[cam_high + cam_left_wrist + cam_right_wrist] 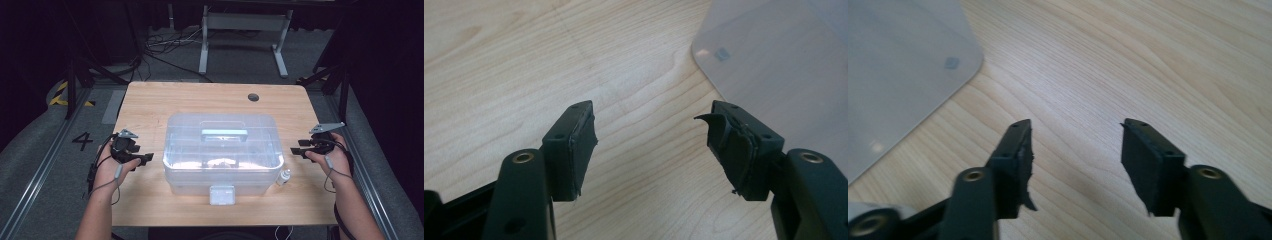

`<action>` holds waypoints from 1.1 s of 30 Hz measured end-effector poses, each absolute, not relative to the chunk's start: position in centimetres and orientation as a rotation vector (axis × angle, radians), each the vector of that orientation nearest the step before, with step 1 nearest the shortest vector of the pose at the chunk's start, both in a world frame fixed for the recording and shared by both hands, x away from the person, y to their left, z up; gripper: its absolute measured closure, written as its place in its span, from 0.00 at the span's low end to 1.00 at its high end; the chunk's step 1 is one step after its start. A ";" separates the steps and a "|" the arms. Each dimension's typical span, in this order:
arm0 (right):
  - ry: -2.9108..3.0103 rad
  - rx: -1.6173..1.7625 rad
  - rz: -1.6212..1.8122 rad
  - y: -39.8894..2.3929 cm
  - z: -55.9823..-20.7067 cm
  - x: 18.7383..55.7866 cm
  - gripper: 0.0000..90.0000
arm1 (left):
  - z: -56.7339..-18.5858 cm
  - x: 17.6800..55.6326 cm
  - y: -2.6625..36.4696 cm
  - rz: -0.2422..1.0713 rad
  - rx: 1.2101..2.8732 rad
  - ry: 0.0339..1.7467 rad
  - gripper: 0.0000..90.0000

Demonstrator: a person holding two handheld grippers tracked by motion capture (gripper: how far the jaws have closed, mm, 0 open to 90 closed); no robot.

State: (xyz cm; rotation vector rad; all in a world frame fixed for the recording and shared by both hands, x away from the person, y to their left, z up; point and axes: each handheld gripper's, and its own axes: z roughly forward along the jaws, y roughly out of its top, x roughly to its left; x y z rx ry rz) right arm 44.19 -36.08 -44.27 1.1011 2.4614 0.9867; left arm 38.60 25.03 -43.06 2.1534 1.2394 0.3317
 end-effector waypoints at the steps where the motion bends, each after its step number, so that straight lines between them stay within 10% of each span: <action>1: 2.473 1.096 1.012 -36.1 -44.3 44.2 0.59 | -43.0 38.5 25.0 0.322 2.145 1.238 0.40; 17: 2.381 1.248 1.106 -37.0 -44.1 44.1 0.58 | -39.4 36.8 24.4 0.279 2.138 1.210 0.60; 33: 2.356 1.261 1.125 -37.1 -44.3 43.8 0.58 | -34.9 35.4 22.4 0.310 2.115 1.098 0.53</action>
